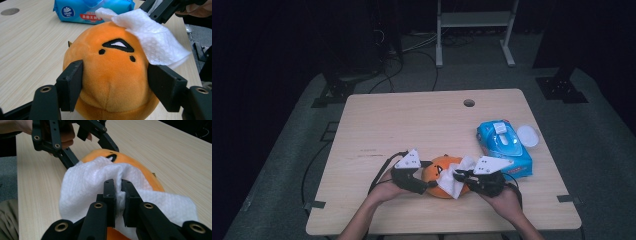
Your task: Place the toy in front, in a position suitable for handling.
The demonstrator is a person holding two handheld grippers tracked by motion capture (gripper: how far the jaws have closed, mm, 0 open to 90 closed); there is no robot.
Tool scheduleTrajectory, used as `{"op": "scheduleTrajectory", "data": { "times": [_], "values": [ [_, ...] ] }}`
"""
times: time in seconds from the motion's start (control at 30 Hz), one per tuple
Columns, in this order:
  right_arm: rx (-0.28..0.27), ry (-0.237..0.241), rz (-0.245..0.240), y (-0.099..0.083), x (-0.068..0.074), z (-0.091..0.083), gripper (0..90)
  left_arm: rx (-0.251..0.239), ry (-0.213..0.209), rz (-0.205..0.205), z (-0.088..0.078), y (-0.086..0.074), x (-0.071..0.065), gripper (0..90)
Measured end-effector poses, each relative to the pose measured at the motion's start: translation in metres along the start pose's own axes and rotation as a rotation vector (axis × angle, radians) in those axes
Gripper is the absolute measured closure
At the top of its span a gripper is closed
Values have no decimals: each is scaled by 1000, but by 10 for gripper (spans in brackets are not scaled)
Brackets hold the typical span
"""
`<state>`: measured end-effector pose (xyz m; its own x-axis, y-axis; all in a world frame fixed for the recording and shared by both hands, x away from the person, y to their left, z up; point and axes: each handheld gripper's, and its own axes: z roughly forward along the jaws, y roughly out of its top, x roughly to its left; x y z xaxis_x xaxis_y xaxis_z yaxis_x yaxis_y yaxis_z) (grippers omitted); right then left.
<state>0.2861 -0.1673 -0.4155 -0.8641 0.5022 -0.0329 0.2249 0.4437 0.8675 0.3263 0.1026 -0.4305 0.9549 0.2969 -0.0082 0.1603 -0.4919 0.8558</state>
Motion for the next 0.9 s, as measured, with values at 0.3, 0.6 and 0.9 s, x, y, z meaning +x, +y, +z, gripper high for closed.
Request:
{"op": "scheduleTrajectory", "data": {
  "times": [0.3, 0.6, 0.9],
  "values": [
    [14, 9, -27, 6, 0, 8, 833, -2, -3, 14, 1, -2, 0, 325],
    [7, -21, 41, 0, -14, -6, 839, 0, -1, 31, 2, 0, -3, 327],
    [0, 36, -30, 19, 0, 17, 840, 2, -2, 29, 3, -1, -2, 318]
  ]
}}
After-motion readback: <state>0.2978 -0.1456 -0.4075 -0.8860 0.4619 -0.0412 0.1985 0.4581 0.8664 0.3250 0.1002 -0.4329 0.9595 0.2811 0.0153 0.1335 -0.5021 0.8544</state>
